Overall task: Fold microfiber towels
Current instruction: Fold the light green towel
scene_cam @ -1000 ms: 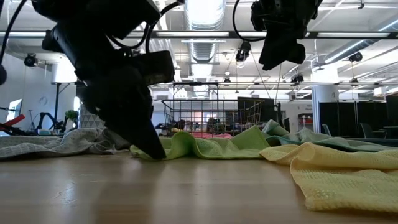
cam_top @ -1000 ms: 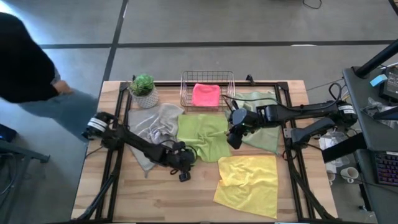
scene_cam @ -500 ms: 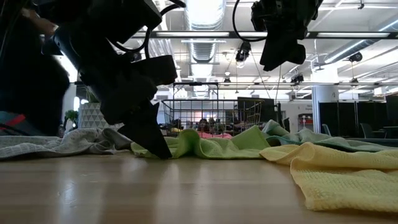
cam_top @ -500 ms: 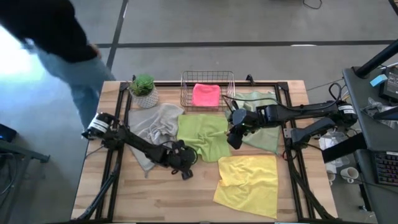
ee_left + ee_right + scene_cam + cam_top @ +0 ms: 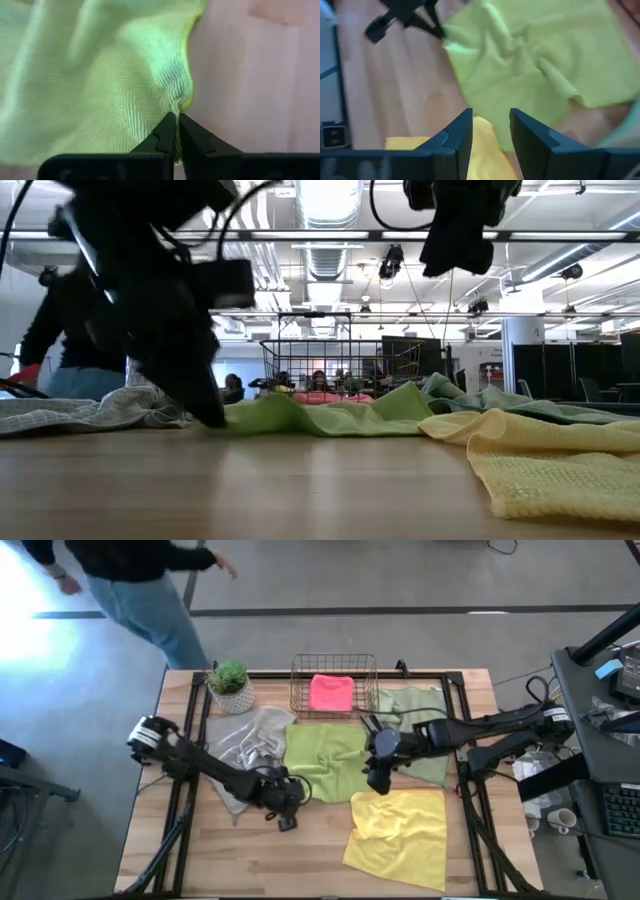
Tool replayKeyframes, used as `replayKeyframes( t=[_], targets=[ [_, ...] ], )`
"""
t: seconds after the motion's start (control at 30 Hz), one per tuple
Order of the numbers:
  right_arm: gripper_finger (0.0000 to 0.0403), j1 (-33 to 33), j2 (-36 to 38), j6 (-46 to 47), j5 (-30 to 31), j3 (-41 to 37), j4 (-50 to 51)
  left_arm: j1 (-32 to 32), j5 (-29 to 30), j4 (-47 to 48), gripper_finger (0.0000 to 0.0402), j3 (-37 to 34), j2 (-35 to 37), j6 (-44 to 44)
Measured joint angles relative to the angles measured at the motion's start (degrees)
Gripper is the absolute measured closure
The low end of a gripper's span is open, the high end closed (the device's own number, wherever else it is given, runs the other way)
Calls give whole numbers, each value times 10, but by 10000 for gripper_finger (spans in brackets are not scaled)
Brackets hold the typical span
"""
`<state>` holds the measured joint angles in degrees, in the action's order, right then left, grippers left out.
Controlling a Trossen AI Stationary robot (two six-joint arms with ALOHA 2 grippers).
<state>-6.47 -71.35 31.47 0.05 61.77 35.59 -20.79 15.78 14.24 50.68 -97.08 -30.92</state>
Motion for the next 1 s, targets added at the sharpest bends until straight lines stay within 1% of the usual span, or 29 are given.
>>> replayKeyframes(
  t=[0.2, 0.3, 0.4, 0.53, 0.77, 0.83, 1.0],
  targets=[
    [282, -38, -6, -5, 0, -3, -50, -18, -17, 100, 401, -3, 84, 0],
    [282, -51, -20, -6, 0, -3, -55, -26, -17, 158, 401, -2, 116, -2],
    [282, -58, -43, -10, 0, -3, -61, -30, -13, 217, 401, -2, 137, -17],
    [282, -64, -85, -17, -1, -3, -80, -33, -12, 267, 401, -2, 162, -33],
    [282, -72, -162, -35, -31, 13, -95, -34, -15, 357, 401, 8, 176, -45],
    [282, -76, -182, -39, -31, 20, -95, -35, -20, 365, 401, 8, 177, -48],
    [282, -87, -228, -61, -31, 46, -96, -36, -51, 341, 402, 9, 177, -50]
  ],
)
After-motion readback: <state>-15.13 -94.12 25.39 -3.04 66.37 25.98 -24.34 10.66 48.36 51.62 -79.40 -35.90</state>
